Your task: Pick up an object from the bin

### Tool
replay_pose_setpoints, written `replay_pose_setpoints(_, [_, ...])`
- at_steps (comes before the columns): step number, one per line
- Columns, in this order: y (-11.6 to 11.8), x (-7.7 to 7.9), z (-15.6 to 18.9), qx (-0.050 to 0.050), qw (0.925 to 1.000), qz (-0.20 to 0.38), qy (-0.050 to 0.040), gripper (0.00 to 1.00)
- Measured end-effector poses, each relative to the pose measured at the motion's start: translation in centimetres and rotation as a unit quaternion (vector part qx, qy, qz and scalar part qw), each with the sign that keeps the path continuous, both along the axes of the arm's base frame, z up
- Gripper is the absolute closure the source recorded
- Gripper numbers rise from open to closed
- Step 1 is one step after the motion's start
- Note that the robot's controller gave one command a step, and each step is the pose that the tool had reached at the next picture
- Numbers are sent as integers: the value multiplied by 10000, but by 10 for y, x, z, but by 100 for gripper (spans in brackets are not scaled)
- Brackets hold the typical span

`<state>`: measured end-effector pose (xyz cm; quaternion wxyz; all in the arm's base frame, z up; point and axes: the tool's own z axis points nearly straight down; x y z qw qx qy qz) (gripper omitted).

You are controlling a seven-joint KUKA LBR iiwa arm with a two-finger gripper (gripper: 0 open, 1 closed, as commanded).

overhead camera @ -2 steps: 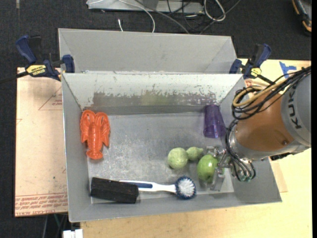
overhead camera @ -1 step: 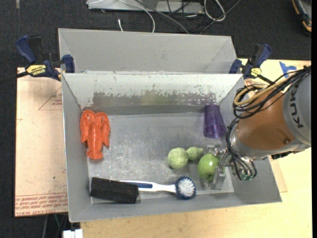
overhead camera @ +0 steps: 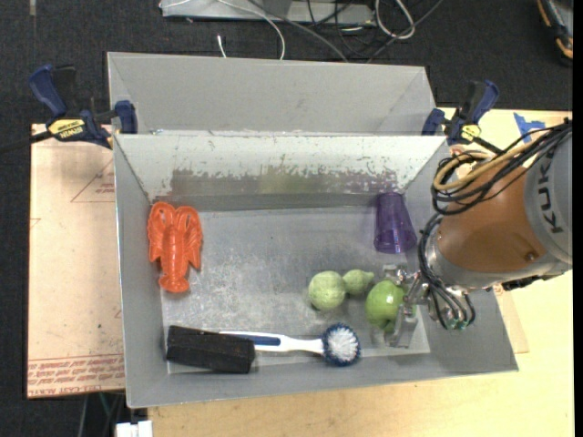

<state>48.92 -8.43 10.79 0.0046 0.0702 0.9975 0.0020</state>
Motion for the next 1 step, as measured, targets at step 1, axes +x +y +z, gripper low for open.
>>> replay_pose_setpoints(1, [1,-2,25,10,10000,3,47,100])
